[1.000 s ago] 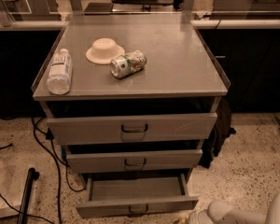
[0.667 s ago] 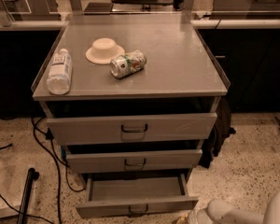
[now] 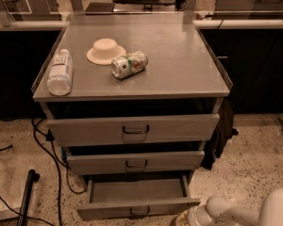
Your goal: Close bottom drawer
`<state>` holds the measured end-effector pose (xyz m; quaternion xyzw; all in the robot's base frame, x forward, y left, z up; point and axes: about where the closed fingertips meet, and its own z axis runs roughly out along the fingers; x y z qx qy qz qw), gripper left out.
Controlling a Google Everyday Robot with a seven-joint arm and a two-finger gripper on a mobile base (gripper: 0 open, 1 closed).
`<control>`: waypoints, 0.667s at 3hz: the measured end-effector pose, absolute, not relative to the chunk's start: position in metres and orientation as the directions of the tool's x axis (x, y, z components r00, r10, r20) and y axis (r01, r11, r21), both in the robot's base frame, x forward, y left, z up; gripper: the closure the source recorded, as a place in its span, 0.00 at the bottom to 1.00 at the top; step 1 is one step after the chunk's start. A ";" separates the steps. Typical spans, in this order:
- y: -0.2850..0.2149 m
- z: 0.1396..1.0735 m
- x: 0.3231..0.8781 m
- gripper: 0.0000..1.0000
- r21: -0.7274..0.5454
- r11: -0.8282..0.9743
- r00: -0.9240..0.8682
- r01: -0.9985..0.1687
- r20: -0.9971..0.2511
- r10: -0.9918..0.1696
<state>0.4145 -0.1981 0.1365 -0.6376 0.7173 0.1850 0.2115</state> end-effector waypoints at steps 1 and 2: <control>-0.196 0.135 0.423 1.00 -0.012 0.111 -0.087 -0.994 -0.536 -0.840; -0.190 0.136 0.435 1.00 -0.028 0.099 -0.069 -0.995 -0.531 -0.845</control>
Offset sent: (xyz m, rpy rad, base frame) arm 0.0310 0.0069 0.0015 -0.0221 -0.0359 0.0227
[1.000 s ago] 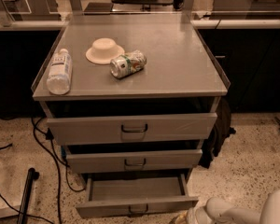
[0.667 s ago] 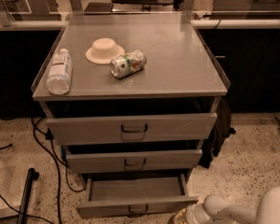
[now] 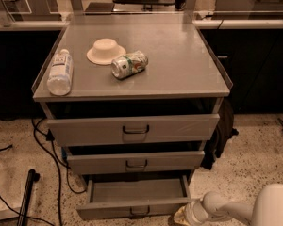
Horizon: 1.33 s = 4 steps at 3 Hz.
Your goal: Close bottom drawer
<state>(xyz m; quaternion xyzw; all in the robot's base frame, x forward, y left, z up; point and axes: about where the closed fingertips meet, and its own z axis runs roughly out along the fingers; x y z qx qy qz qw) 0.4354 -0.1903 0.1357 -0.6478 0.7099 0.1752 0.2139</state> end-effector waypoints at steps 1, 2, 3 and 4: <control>-0.190 0.136 0.435 1.00 -0.028 0.099 -0.069 -0.995 -0.531 -0.845; -0.190 0.136 0.435 0.81 -0.028 0.099 -0.069 -0.995 -0.531 -0.845; -0.190 0.136 0.435 0.58 -0.028 0.099 -0.069 -0.995 -0.531 -0.845; -0.190 0.136 0.435 0.34 -0.028 0.099 -0.069 -0.995 -0.531 -0.845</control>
Offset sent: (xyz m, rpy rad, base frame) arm 0.0000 0.0000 0.0000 0.0000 0.0000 0.0000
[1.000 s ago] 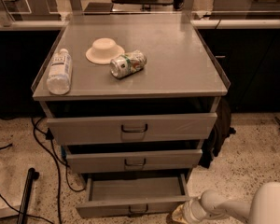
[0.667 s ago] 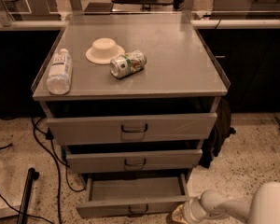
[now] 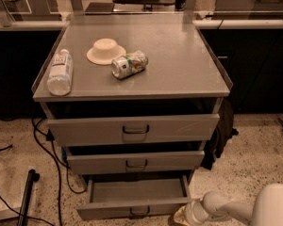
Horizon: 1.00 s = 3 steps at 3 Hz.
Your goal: Close bottom drawer
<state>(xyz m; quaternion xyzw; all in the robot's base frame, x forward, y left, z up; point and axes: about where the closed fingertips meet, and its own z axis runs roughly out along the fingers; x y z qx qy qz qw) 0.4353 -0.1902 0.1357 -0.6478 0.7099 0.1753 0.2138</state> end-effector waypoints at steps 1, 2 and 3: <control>-0.190 0.136 0.435 0.11 -0.028 0.099 -0.069 -0.995 -0.531 -0.845; -0.190 0.136 0.435 0.00 -0.028 0.099 -0.069 -0.995 -0.531 -0.845; -0.190 0.135 0.435 0.02 -0.031 0.104 -0.071 -0.994 -0.531 -0.844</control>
Offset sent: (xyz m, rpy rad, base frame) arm 0.0000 0.0000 0.0000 0.0000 0.0000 0.0000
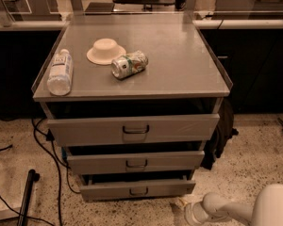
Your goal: Close bottom drawer
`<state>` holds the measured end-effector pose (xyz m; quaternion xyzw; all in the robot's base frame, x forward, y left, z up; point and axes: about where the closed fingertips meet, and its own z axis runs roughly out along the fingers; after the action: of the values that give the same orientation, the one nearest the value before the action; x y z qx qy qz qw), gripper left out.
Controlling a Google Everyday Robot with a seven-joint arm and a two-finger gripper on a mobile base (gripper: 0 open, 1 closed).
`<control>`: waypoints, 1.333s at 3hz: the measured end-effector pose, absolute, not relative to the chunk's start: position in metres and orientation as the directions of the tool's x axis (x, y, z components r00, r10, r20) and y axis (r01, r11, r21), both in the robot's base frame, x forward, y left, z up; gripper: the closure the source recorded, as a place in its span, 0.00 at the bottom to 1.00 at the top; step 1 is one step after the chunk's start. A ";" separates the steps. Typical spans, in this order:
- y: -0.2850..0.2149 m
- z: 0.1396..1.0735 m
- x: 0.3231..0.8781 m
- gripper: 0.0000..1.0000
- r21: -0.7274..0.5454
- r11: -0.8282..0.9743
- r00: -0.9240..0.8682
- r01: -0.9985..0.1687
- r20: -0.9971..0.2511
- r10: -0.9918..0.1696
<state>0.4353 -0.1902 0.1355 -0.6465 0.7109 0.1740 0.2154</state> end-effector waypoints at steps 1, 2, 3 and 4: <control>-0.191 0.135 0.436 0.24 -0.043 0.118 -0.077 -0.992 -0.533 -0.843; -0.192 0.141 0.448 0.48 -0.097 0.133 -0.060 -0.986 -0.536 -0.842; -0.194 0.147 0.464 0.71 -0.146 0.141 -0.042 -0.979 -0.535 -0.844; -0.193 0.149 0.485 0.99 -0.179 0.142 -0.026 -0.974 -0.531 -0.847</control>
Offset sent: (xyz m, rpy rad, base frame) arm 0.0298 -0.0088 0.0164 -0.0039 -0.1411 -0.0527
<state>0.4850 -0.1928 0.1491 -0.6442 0.7065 0.1181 0.2682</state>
